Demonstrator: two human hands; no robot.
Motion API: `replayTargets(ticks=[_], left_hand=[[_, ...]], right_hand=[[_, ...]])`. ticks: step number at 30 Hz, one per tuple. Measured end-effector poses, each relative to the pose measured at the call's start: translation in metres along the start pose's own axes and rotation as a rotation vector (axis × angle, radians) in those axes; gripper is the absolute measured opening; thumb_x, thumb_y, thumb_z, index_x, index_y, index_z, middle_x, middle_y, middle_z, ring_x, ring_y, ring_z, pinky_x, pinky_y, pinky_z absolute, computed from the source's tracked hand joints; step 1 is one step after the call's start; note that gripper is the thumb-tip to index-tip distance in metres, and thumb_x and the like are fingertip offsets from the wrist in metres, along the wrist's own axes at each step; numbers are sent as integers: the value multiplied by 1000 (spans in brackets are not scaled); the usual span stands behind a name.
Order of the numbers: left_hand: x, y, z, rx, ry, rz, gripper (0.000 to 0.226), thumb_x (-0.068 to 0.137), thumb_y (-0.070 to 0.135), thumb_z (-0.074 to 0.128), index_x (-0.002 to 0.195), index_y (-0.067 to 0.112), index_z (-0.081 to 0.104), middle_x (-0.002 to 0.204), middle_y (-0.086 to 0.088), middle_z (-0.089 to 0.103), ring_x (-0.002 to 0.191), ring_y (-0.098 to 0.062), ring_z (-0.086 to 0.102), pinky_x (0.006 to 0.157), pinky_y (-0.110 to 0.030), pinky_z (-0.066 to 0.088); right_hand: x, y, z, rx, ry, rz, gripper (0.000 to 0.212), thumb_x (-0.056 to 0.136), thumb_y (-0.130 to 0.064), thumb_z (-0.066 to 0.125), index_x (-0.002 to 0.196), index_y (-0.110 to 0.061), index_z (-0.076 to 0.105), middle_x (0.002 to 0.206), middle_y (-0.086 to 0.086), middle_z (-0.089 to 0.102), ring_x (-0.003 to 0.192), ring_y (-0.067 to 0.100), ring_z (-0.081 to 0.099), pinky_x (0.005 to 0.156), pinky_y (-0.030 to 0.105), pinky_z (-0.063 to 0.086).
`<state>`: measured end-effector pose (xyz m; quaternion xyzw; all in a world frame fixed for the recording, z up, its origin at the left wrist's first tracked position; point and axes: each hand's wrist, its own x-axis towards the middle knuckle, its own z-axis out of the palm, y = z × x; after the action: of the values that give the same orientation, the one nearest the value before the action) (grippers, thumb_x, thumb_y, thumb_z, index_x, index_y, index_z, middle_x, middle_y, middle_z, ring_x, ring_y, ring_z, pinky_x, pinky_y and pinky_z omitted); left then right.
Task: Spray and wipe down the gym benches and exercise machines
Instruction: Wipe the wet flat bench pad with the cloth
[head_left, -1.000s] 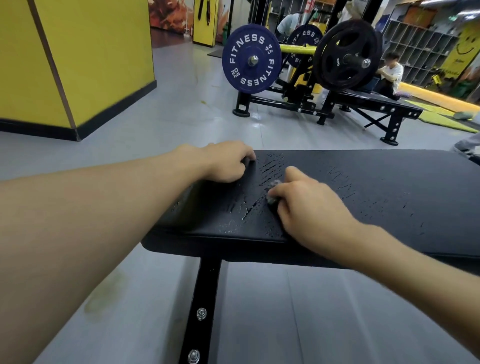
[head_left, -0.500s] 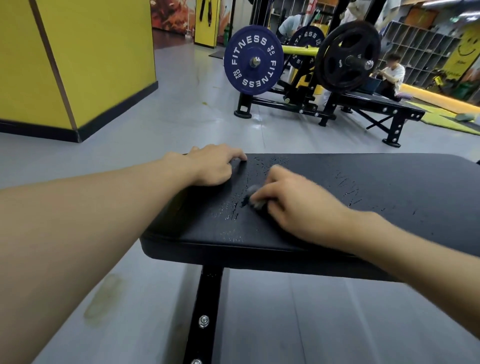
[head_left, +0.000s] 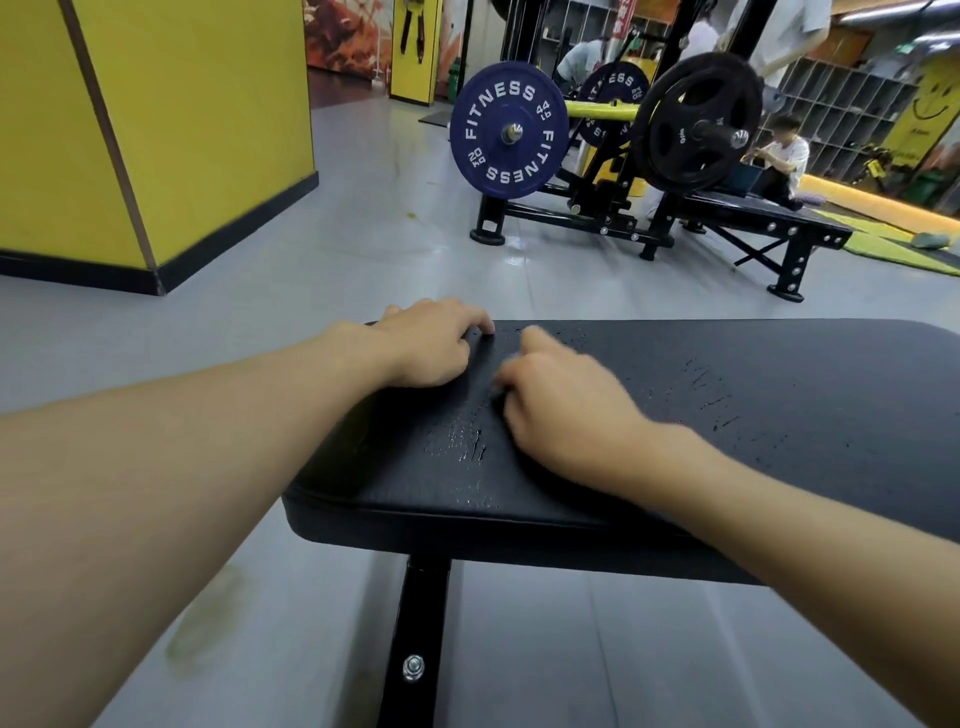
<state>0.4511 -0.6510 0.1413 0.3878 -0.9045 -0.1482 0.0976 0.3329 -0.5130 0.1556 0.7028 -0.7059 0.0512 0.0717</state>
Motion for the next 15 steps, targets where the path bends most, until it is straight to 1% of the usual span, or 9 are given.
replayTargets(ticks=[1, 2, 4, 6, 7, 9, 11, 13, 15], left_hand=[[1, 1, 0, 3, 4, -2, 46, 97, 16, 37, 135, 37, 51, 141, -1, 49, 132, -27, 43, 110, -49, 31], [2, 0, 0, 4, 9, 0, 46, 97, 15, 37, 134, 37, 51, 141, -1, 49, 131, -27, 42, 110, -49, 31], [2, -1, -1, -2, 8, 9, 45, 97, 16, 36, 134, 37, 52, 140, 0, 49, 131, -26, 42, 110, -48, 30], [2, -5, -1, -17, 2, 10, 45, 98, 16, 36, 135, 37, 52, 141, 2, 48, 132, -25, 42, 109, -47, 29], [1, -6, -1, -20, 5, 10, 46, 98, 15, 35, 135, 37, 52, 141, 2, 48, 133, -24, 41, 109, -46, 28], [2, -8, -1, -20, 17, 13, 47, 97, 14, 36, 134, 38, 52, 141, 3, 48, 133, -23, 41, 110, -46, 29], [4, -8, -1, -17, 30, 14, 48, 95, 13, 37, 133, 39, 52, 142, 3, 48, 133, -23, 41, 110, -47, 28], [4, -10, -1, -23, 30, 9, 47, 97, 15, 37, 135, 37, 52, 141, 1, 48, 134, -24, 42, 110, -46, 27], [4, -13, 0, -37, 20, 10, 45, 98, 16, 37, 135, 36, 52, 140, 0, 50, 132, -24, 44, 111, -45, 27]], right_hand=[[-4, -5, 0, 59, -32, -77, 29, 94, -21, 46, 112, -24, 68, 100, 0, 37, 96, 37, 57, 83, 43, 49], [-3, 0, -4, 90, -52, -97, 30, 94, -21, 47, 112, -29, 69, 100, 0, 39, 100, 35, 56, 86, 43, 49], [14, 30, -11, 83, -44, 38, 34, 94, -19, 47, 113, -32, 71, 108, 4, 49, 106, 35, 57, 92, 44, 49], [27, 51, -10, 62, 26, 223, 32, 95, -16, 46, 112, -25, 72, 115, 8, 51, 104, 40, 58, 89, 45, 50], [30, 48, -6, 53, 56, 242, 30, 94, -16, 47, 110, -21, 72, 114, 9, 51, 103, 41, 58, 88, 45, 50], [29, 28, 3, 58, 32, 101, 31, 92, -18, 46, 109, -20, 72, 107, 7, 49, 101, 37, 57, 89, 45, 49], [22, 22, 5, 127, -20, -31, 33, 92, -19, 47, 114, -27, 71, 102, 2, 47, 103, 32, 55, 90, 43, 48], [35, 43, -4, 107, -5, 60, 34, 94, -17, 47, 114, -29, 71, 107, 2, 49, 107, 32, 56, 89, 40, 48], [49, 62, -3, 66, 53, 229, 32, 94, -14, 47, 110, -22, 73, 113, 7, 51, 106, 36, 58, 86, 40, 48]])
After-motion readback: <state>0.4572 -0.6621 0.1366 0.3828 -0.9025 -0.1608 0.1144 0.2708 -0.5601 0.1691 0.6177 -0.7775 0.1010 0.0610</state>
